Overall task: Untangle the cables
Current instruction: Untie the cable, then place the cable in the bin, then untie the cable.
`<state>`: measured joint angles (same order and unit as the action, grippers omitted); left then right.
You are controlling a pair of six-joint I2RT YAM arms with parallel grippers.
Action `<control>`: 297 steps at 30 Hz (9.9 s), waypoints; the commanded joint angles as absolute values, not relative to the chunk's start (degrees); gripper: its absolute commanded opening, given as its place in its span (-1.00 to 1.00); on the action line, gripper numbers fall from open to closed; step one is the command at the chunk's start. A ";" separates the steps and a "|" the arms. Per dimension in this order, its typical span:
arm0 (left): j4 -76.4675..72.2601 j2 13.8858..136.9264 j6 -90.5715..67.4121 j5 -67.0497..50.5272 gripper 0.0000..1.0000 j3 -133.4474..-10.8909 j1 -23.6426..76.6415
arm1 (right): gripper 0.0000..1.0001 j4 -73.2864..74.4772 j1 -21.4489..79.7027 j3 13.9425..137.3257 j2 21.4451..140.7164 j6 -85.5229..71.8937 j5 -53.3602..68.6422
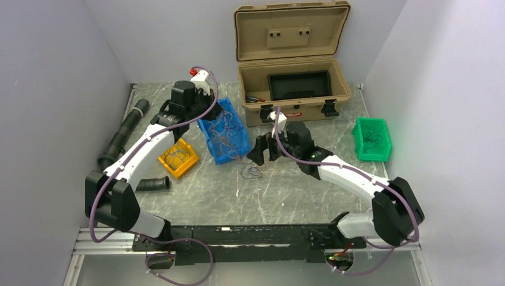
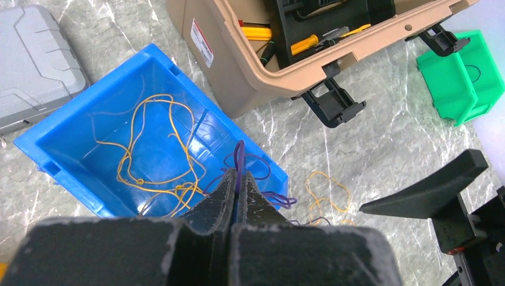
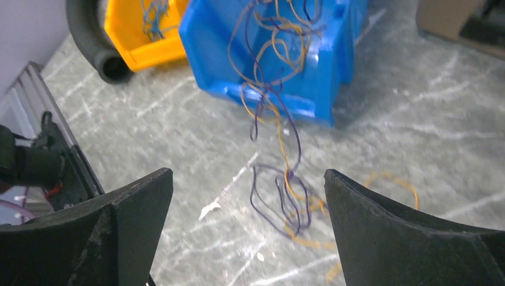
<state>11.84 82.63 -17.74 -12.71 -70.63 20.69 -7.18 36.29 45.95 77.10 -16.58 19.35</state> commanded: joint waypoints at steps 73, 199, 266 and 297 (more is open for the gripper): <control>18.72 99.05 -17.73 -8.30 -1.00 -87.80 14.38 | -1.00 12.60 40.47 46.07 91.24 -36.98 -27.69; 2.52 78.52 -62.14 8.29 -1.00 -46.99 47.29 | 0.86 22.18 26.72 42.63 64.05 -47.94 -10.26; -0.99 80.01 -36.84 -18.41 -1.00 -57.40 41.86 | 0.37 -2.09 33.74 44.53 93.72 -64.49 7.31; 17.94 70.89 -29.75 -21.58 -1.00 -64.05 19.59 | -1.00 23.07 24.42 38.92 69.24 -62.35 -20.75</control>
<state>13.67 71.24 -32.62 -19.79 -59.46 23.99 16.21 26.06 40.51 74.13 -64.47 -11.90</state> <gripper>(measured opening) 0.014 0.015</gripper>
